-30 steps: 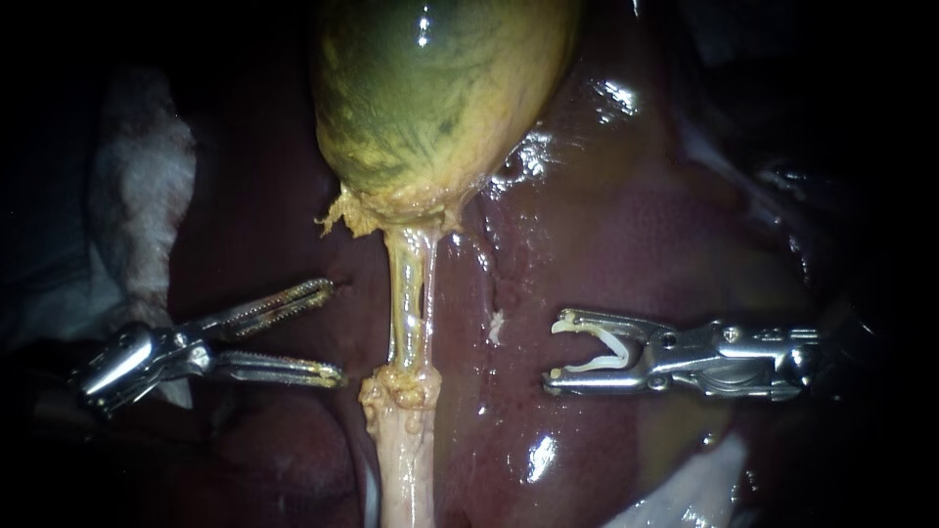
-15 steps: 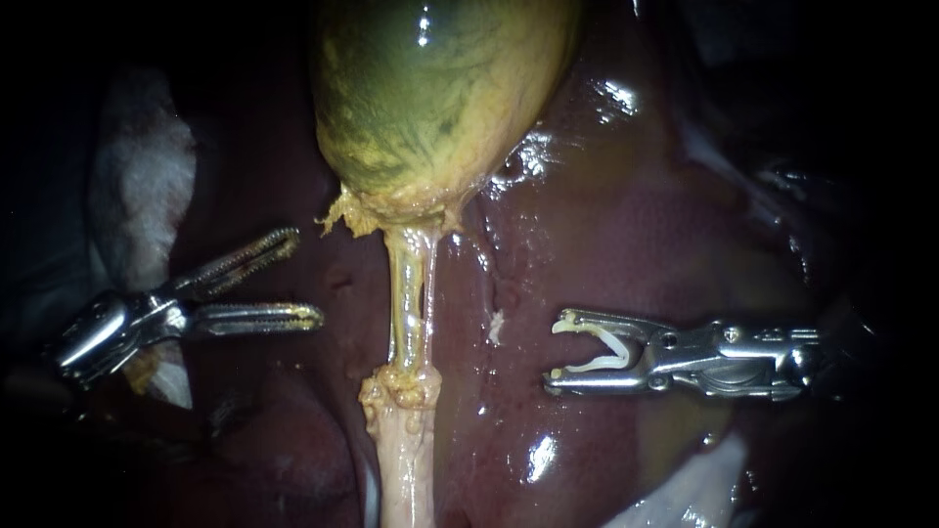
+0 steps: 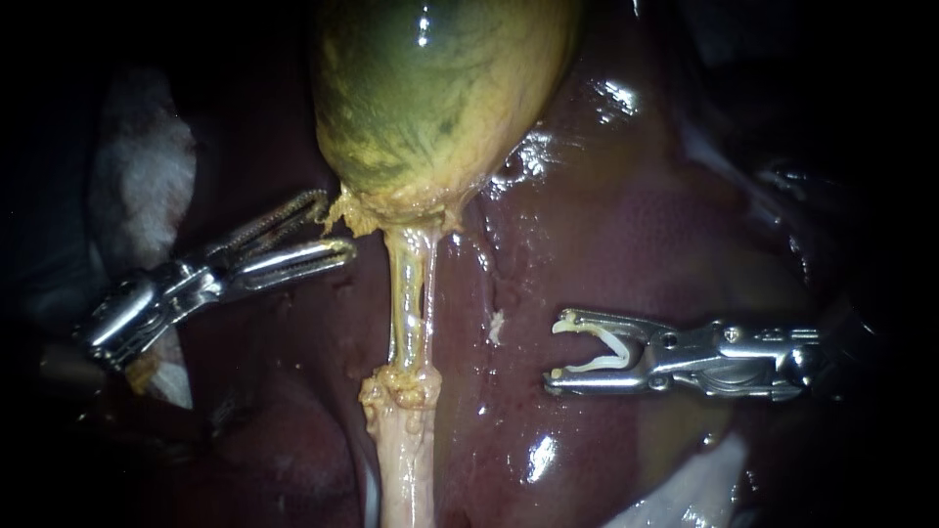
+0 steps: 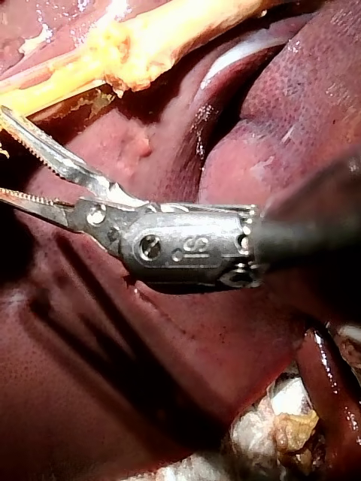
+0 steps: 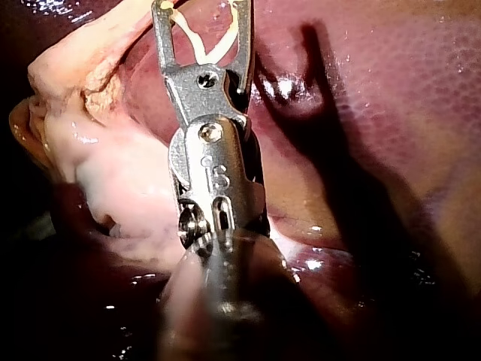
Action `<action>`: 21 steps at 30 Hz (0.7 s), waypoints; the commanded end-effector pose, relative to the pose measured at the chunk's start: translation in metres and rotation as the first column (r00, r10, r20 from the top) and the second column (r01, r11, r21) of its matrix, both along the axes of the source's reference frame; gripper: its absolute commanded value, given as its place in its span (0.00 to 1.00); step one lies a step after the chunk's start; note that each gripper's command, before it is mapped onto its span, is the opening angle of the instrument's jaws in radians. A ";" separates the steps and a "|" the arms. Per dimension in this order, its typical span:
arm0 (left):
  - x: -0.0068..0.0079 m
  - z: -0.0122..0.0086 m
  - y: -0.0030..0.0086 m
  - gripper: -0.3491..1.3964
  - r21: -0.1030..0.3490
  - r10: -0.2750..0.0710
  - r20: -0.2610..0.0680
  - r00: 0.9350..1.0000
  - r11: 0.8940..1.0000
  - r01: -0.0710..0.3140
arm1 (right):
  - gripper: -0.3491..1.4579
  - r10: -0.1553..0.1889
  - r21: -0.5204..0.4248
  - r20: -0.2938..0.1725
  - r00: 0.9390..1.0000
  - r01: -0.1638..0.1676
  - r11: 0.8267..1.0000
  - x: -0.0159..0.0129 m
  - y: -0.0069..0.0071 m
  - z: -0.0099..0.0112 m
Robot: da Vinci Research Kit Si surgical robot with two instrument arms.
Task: Grabbing gallbladder
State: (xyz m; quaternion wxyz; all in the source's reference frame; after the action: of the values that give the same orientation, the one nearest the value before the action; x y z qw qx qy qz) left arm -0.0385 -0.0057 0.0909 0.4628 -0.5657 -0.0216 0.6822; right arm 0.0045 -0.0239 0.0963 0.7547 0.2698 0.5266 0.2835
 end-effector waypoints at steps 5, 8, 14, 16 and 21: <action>-0.0008 0.0002 0.0003 0.35 -0.002 -0.005 0.000 1.000 1.000 0.005 | 0.52 0.002 0.005 0.001 1.000 -0.002 1.000 0.0000 0.0000 0.0000; -0.0009 0.0002 0.0004 0.29 -0.002 -0.007 -0.001 1.000 1.000 0.007 | 0.52 0.002 0.005 0.001 1.000 -0.002 1.000 0.0000 0.0000 0.0000; -0.0009 0.0004 0.0005 0.17 -0.002 -0.010 -0.003 1.000 1.000 0.010 | 0.52 0.002 0.005 0.001 1.000 -0.002 1.000 0.0000 0.0000 0.0000; -0.0009 0.0004 0.0005 0.12 -0.004 -0.012 -0.001 1.000 1.000 0.012 | 0.52 0.002 0.005 0.001 1.000 -0.002 1.000 0.0000 0.0000 0.0000; -0.0008 0.0003 0.0005 0.05 -0.005 -0.014 0.001 1.000 1.000 0.014 | 0.52 0.002 0.005 0.001 1.000 -0.002 1.000 0.0000 0.0000 0.0000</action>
State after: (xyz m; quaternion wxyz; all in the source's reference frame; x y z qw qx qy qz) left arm -0.0393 -0.0052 0.0913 0.4660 -0.5671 -0.0160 0.6789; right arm 0.0045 -0.0239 0.0963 0.7538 0.2711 0.5259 0.2858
